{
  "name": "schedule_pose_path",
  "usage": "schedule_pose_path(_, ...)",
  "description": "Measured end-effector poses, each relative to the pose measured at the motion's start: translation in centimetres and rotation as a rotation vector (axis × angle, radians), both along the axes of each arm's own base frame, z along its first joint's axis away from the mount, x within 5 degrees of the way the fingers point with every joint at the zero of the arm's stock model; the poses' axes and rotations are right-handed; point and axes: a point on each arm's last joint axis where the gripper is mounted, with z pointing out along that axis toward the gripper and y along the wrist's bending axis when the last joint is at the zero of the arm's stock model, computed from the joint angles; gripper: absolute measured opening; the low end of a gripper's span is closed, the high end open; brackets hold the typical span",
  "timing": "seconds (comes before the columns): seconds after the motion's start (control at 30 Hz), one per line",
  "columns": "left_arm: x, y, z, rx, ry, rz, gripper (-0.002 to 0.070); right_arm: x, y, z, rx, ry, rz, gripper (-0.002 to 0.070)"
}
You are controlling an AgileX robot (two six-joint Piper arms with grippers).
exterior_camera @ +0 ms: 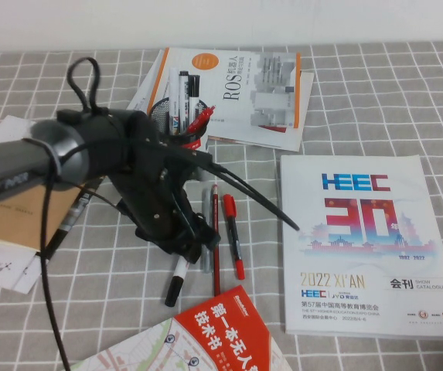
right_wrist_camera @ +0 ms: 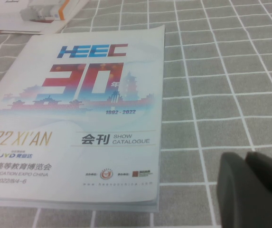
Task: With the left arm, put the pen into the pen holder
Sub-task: Pick up the pen on the table
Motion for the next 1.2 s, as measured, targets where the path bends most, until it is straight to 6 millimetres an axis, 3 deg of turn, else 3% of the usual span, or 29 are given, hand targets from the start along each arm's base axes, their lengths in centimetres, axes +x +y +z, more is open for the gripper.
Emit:
schedule_pose_path(0.23, -0.2, -0.9, -0.6, 0.063, -0.03, -0.052, 0.0262, 0.0, 0.0, 0.0, 0.0, 0.0, 0.0, -0.0013)
schedule_pose_path(0.43, -0.2, -0.8, -0.7, 0.101, -0.034, -0.027, 0.0118, 0.0, 0.0, 0.0, 0.0, 0.0, 0.0, -0.0012)
schedule_pose_path(0.77, -0.5, -0.4, -0.5, 0.145, -0.015, -0.052, 0.0118, 0.0, 0.0, 0.0, 0.007, 0.0, 0.001, -0.0013)
schedule_pose_path(0.87, -1.2, 0.1, 0.7, 0.162, -0.009, -0.063, 0.0118, 0.0, 0.0, 0.0, 0.012, 0.001, 0.001, -0.0013)
schedule_pose_path(0.93, -1.8, 0.5, 2.6, 0.135, -0.069, -0.061, 0.0118, 0.0, 0.1, 0.0, 0.014, 0.001, 0.001, -0.0012)
schedule_pose_path(1.03, -3.2, 1.4, 6.4, 0.041, -0.236, -0.046, 0.0118, 0.0, 0.1, 0.0, 0.016, 0.001, 0.001, -0.0012)
schedule_pose_path(1.2, -5.5, 2.8, 10.2, -0.146, -0.538, 0.007, 0.0118, 0.0, 0.1, 0.0, 0.019, 0.001, 0.001, -0.0012)
